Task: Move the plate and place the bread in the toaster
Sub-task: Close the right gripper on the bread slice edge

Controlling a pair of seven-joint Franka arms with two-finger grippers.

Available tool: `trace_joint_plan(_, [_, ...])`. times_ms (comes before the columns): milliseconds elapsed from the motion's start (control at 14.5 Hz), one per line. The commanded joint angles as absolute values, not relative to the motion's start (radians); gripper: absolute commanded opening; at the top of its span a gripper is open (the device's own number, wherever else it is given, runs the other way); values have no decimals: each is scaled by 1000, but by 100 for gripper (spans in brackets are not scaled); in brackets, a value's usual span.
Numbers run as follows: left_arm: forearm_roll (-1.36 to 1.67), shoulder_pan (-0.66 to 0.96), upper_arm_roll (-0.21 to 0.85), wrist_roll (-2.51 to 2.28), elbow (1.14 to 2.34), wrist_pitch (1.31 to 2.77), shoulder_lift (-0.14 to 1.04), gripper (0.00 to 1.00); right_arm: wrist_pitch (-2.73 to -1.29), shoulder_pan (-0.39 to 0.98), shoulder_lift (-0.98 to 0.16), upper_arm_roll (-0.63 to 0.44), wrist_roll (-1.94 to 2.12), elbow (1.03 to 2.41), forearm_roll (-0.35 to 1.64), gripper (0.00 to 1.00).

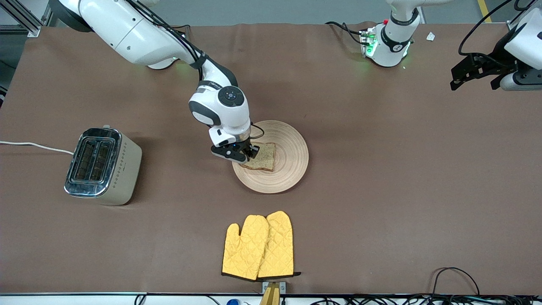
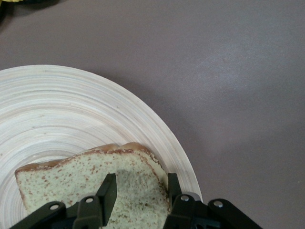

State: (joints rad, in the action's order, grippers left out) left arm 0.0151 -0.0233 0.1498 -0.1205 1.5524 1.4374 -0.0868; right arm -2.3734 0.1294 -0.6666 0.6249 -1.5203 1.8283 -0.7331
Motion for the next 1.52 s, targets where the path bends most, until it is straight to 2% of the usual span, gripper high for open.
trace_joint_plan(0, [5, -21, 150, -130, 1555, 1447, -89, 100, -2372, 127, -683, 635, -1554, 1824, -764, 49])
trace_joint_plan(415, [5, -20, 150, -130, 1555, 1447, -89, 100, -2372, 129, -686, 635, -1555, 1828, -793, 48])
trace_joint_plan(691, [5, -20, 150, -130, 1555, 1447, -87, 100, -2372, 129, -687, 635, -1555, 1835, -814, 20])
trace_joint_plan(967, [5, -20, 150, -130, 1555, 1447, -87, 100, -2387, 127, -689, 635, -1559, 1835, -819, 4])
trace_joint_plan(1313, [3, -20, 150, -130, 1554, 1450, -77, 100, -2365, 129, -683, 638, -1554, 1824, -818, 0])
trace_joint_plan(1451, [2, -20, 150, -130, 1552, 1456, -75, 100, -2263, 118, -678, 688, -1548, 1781, -812, 0])
